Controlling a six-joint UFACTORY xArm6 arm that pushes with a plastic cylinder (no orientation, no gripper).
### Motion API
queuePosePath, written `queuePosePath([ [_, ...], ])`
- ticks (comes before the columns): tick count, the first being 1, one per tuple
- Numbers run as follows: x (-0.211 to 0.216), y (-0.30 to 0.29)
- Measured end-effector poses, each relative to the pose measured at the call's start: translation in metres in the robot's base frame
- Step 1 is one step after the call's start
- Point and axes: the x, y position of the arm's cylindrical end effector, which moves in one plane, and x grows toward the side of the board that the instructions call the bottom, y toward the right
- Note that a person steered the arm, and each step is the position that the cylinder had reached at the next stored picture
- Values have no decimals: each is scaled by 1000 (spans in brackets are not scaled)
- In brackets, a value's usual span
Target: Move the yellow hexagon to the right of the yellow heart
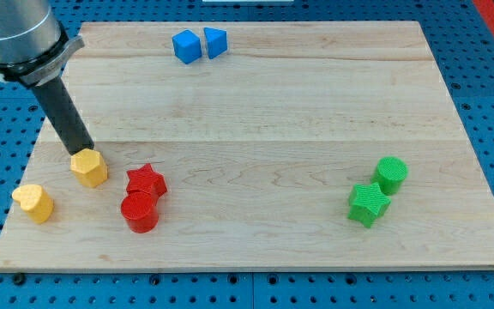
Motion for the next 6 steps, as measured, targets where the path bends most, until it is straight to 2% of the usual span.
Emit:
queuePosePath([
  [6,-15,15],
])
